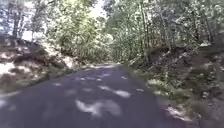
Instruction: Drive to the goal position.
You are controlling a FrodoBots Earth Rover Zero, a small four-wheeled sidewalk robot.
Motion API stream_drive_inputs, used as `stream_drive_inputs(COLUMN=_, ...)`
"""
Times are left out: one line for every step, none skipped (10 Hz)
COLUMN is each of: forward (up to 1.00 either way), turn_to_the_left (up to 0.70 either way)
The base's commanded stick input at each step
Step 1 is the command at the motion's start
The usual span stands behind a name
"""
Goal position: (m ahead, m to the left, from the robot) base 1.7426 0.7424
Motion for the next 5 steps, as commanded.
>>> stream_drive_inputs(forward=0.45, turn_to_the_left=0.0)
stream_drive_inputs(forward=0.45, turn_to_the_left=0.0)
stream_drive_inputs(forward=0.45, turn_to_the_left=0.0)
stream_drive_inputs(forward=0.45, turn_to_the_left=0.0)
stream_drive_inputs(forward=0.45, turn_to_the_left=0.0)
